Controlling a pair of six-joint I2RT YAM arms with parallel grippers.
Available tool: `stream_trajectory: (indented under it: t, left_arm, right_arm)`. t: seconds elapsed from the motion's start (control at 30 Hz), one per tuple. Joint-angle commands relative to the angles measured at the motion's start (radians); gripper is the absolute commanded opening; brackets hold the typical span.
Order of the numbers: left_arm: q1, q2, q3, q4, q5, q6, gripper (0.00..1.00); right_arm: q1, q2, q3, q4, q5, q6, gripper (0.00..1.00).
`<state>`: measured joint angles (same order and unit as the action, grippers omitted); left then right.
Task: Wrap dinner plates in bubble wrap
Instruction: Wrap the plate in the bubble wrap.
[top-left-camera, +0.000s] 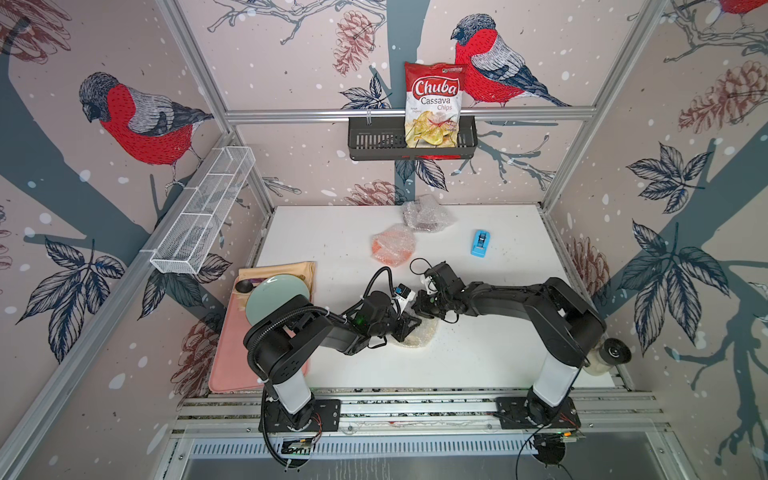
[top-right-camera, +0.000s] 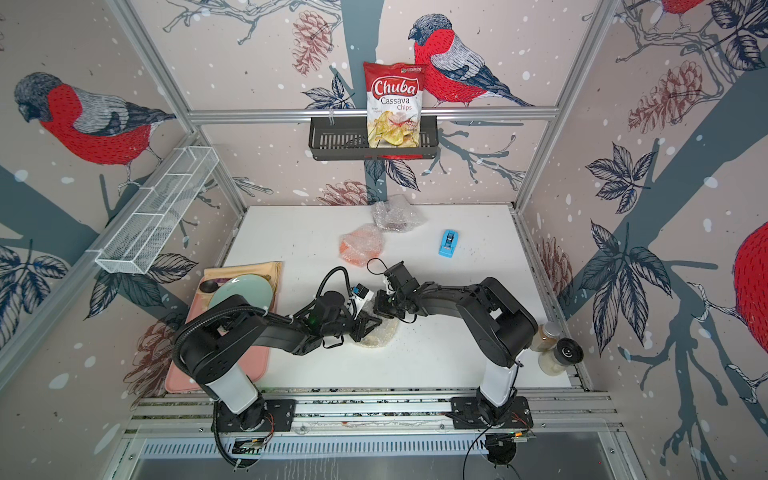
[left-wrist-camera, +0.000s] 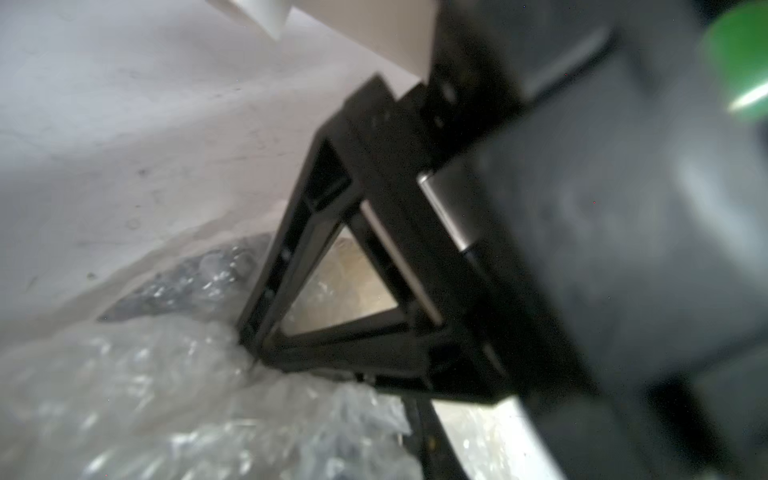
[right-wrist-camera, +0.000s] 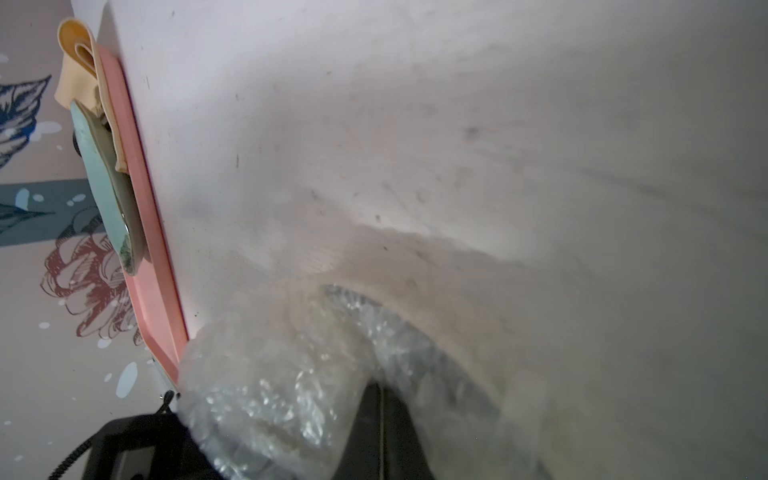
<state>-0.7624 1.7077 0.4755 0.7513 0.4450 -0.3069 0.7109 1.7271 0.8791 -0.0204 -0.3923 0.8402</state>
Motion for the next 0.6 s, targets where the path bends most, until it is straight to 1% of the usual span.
stream_trajectory:
  t: [0.0, 0.07, 0.13, 0.2, 0.3, 0.37, 0.5, 0.57]
  left_arm:
    - [-0.005, 0.006, 0.003, -0.101, -0.015, 0.062, 0.19]
    - [-0.005, 0.013, 0.014, -0.113, -0.014, 0.070, 0.21]
    - [-0.005, 0.019, 0.024, -0.114, -0.008, 0.075, 0.23]
    - [-0.004, 0.021, 0.034, -0.112, -0.006, 0.082, 0.25]
    - [-0.006, 0.022, 0.038, -0.101, -0.005, 0.097, 0.25]
    - [-0.011, 0.019, 0.040, -0.098, -0.009, 0.115, 0.25]
    - [-0.026, 0.014, 0.038, -0.091, -0.015, 0.159, 0.25]
    - [-0.035, 0.022, 0.045, -0.097, -0.012, 0.182, 0.25]
  right_arm:
    - [-0.062, -0.114, -0.021, -0.089, 0.055, 0.028, 0.47]
    - [-0.087, -0.179, -0.047, -0.142, 0.071, 0.004, 0.79]
    - [-0.096, -0.220, -0.081, -0.197, 0.094, -0.026, 0.99]
    - [-0.113, -0.234, -0.129, -0.202, 0.035, -0.055, 1.00]
    - [-0.126, -0.218, -0.183, -0.141, -0.161, -0.074, 1.00]
    - [-0.121, -0.209, -0.207, -0.059, -0.275, -0.046, 1.00]
    - [-0.114, -0.208, -0.216, 0.023, -0.302, 0.005, 1.00]
    - [-0.107, -0.186, -0.211, 0.020, -0.279, 0.009, 1.00]
